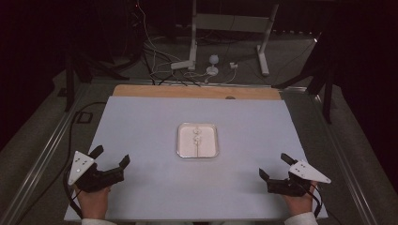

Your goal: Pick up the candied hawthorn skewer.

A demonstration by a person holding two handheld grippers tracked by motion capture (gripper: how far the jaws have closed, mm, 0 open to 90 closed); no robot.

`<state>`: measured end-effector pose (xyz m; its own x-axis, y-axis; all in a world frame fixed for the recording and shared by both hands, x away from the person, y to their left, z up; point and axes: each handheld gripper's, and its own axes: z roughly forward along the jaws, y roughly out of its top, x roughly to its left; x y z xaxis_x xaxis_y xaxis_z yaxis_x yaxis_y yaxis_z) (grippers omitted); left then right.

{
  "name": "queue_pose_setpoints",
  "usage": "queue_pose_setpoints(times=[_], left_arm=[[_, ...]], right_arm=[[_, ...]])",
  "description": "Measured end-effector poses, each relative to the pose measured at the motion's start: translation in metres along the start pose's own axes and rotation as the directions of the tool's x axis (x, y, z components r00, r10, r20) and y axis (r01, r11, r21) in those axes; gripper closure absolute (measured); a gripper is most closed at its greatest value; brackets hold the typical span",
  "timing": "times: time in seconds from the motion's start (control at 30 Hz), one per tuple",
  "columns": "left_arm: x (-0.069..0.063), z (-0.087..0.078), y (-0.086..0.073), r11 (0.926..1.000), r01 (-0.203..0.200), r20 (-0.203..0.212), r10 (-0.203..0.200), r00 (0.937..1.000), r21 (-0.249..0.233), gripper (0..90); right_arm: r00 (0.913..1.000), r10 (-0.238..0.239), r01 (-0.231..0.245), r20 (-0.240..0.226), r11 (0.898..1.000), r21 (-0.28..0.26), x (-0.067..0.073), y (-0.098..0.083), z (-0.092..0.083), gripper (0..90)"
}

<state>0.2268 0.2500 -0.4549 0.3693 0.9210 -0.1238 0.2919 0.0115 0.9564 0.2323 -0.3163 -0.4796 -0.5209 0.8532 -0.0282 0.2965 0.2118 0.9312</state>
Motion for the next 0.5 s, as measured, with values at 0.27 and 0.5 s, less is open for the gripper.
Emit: queue_pose_setpoints(times=[0.27,0.5], left_arm=[[-0.006,0.011,0.009,0.998,0.006,0.026,-0.007,0.9996,0.063,1.9],[-0.014,0.024,0.016,0.9973,-0.002,0.047,-0.002,0.9989,0.073,1.9]], right_arm=[[1.0,-0.003,0.003,0.0,1.0,0.003,0.001,0.0,0.0,0.0],[1.0,-0.007,0.007,0.003,1.0,0.007,0.0,0.0,0.001,0.0]])
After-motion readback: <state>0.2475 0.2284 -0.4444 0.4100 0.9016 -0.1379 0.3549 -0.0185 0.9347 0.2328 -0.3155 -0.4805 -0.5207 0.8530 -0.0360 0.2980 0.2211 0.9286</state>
